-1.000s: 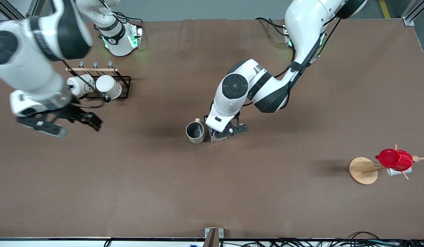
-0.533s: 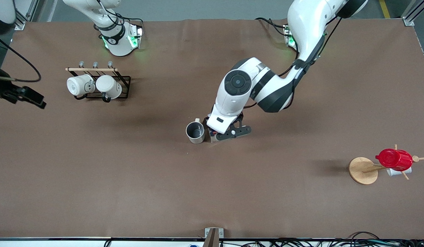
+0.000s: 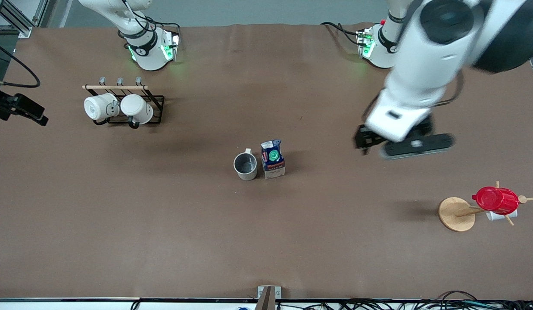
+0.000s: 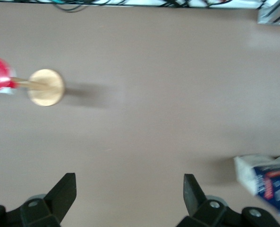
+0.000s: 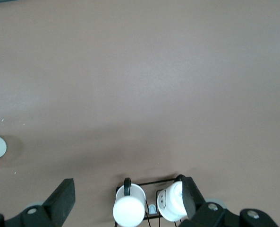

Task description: Place cup and milk on table

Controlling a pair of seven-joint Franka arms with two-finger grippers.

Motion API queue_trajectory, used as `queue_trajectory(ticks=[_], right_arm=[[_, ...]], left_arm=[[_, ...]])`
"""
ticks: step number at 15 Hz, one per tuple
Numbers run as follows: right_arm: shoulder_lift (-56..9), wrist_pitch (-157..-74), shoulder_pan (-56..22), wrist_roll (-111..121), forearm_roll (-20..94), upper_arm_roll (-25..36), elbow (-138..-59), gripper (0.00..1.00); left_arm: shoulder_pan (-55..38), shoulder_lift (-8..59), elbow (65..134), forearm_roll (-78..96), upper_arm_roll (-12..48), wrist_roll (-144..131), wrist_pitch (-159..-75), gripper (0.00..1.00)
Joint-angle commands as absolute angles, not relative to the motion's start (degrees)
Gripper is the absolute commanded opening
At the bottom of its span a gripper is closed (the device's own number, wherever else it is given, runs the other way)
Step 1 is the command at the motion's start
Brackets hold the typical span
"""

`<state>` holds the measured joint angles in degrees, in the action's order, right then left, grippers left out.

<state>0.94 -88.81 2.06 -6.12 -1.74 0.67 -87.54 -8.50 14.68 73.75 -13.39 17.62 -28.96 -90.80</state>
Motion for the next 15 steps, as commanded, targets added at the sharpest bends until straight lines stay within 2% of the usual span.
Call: queue_trajectory(ticks=[1,4,7,9,12,15], right_arm=[[-0.26,-84.47,1.49,-6.41,-0.97,1.14,-83.40,1.00],[-0.44,-85.43,1.50,-5.63,-0.88,1.67,-83.58,1.00],[-0.44,-84.64,1.14,-5.63,-0.88,1.85,-83.67,1.00],[-0.44,-84.73,1.23,-5.54,-0.88,1.85,-83.67,1.00],[-0.44,-84.64,1.23,-4.75,-0.79,1.85,-83.67,1.00],[-0.44,-84.64,1.32,-4.66,-0.79,1.85,-83.67,1.00]], left_arm=[[-2.84,8.81,78.47,-8.46,18.10,-21.73,-88.42,1.00],[2.10,3.01,82.69,-4.76,17.41,-13.13,-88.51,1.00],[0.89,-2.79,88.93,-1.33,13.63,-10.20,-88.86,1.00],[0.70,-6.31,92.88,-0.27,13.18,-10.11,-88.86,1.00],[0.35,-7.47,93.78,0.53,12.92,-10.02,-87.28,1.00],[0.18,-8.08,93.52,0.70,9.42,-7.66,-86.31,1.00]])
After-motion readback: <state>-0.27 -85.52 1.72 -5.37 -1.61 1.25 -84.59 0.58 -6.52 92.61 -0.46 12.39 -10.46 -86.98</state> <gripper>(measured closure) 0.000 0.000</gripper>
